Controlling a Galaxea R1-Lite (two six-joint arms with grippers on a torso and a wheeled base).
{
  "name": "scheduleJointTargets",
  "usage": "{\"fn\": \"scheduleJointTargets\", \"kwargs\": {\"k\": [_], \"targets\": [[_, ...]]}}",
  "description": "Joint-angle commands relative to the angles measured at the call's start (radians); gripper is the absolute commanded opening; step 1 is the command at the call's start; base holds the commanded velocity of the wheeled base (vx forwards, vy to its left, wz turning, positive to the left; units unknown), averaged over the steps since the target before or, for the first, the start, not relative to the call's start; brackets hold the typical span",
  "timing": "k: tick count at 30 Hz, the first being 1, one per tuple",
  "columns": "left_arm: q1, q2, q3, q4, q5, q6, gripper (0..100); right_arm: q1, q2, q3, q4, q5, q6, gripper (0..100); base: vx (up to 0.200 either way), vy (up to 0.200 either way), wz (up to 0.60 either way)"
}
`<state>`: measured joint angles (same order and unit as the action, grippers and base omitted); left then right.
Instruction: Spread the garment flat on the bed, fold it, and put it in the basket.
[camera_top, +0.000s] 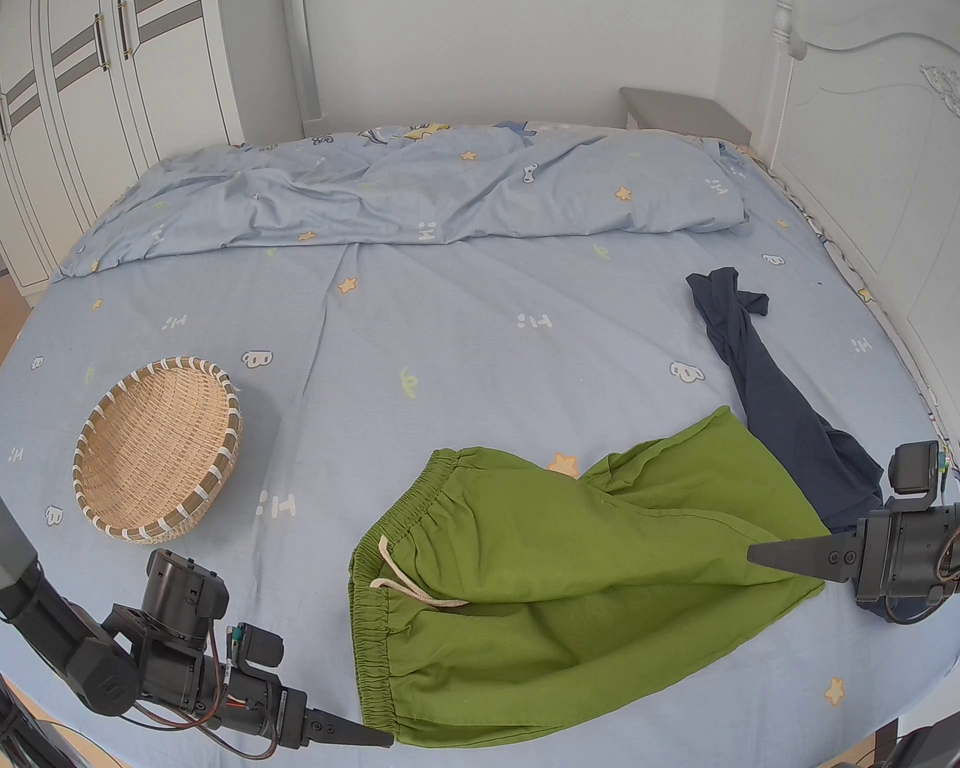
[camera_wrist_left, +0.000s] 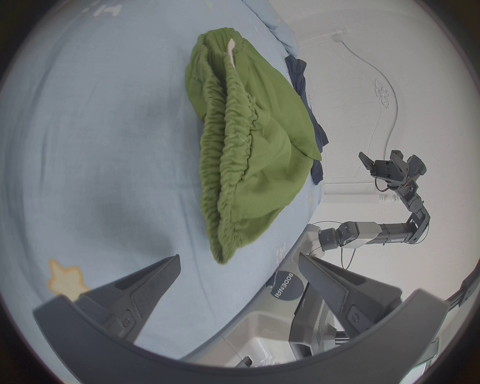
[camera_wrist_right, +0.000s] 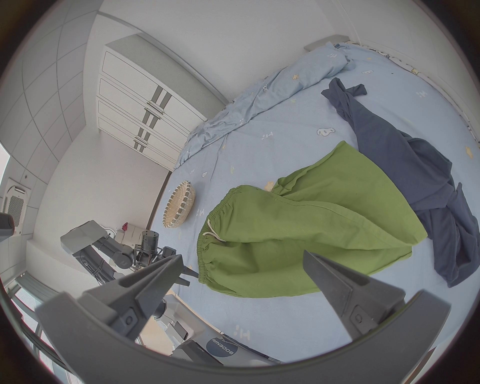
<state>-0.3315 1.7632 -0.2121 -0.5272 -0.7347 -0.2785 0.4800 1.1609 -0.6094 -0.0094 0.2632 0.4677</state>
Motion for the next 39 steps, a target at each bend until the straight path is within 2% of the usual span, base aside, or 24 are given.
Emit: {"fn": "scheduleJointTargets", "kwargs": {"k": [1, 5, 6, 16, 17, 25, 29, 32, 34, 35, 36, 37, 39], "targets": [[-0.027, 0.096, -0.024, -0.053, 0.003, -0.005, 100, -0.003, 0.003, 0.002, 0.0, 0.001, 0.0, 100, 0.0, 0.0, 0.0], [-0.046, 0.105, -0.049, -0.085, 0.005, -0.059, 100, -0.006, 0.002, 0.002, 0.0, 0.001, 0.0, 100, 0.0, 0.0, 0.0], [-0.063, 0.101, -0.07, -0.091, 0.005, -0.105, 100, -0.006, 0.002, 0.002, 0.0, 0.001, 0.0, 100, 0.0, 0.0, 0.0], [-0.077, 0.11, -0.09, -0.117, 0.003, -0.12, 100, -0.006, 0.011, 0.01, -0.001, 0.001, 0.002, 100, 0.0, 0.0, 0.0], [-0.077, 0.111, -0.087, -0.117, 0.003, -0.122, 0, -0.006, 0.011, 0.01, -0.001, 0.001, 0.002, 100, 0.0, 0.0, 0.0], [-0.072, 0.124, -0.066, -0.117, 0.003, -0.123, 0, -0.008, 0.011, 0.01, -0.001, 0.001, 0.003, 100, 0.0, 0.0, 0.0], [-0.05, 0.119, -0.052, -0.111, -0.005, -0.163, 0, -0.008, 0.003, 0.007, -0.017, 0.001, 0.017, 100, 0.0, 0.0, 0.0], [0.062, 0.079, -0.035, -0.117, -0.011, -0.22, 0, -0.008, -0.009, 0.01, -0.032, 0.024, 0.057, 100, 0.0, 0.0, 0.0], [0.074, 0.071, -0.032, -0.116, -0.012, -0.223, 0, -0.008, -0.012, 0.01, -0.032, 0.027, 0.06, 100, 0.0, 0.0, 0.0], [0.189, -0.011, -0.006, -0.099, -0.022, -0.232, 0, -0.009, -0.043, 0.011, -0.014, 0.062, 0.065, 100, 0.0, 0.0, 0.0], [0.189, -0.011, -0.006, -0.099, -0.022, -0.232, 0, -0.009, -0.043, 0.011, -0.014, 0.062, 0.065, 100, 0.0, 0.0, 0.0], [0.281, -0.064, 0.017, -0.079, -0.054, -0.232, 0, -0.023, -0.049, 0.025, 0.009, 0.077, 0.065, 100, 0.0, 0.0, 0.0], [0.35, -0.11, 0.031, -0.042, -0.088, -0.231, 0, -0.034, -0.049, 0.039, 0.037, 0.088, 0.058, 100, 0.0, 0.0, 0.0]]}}
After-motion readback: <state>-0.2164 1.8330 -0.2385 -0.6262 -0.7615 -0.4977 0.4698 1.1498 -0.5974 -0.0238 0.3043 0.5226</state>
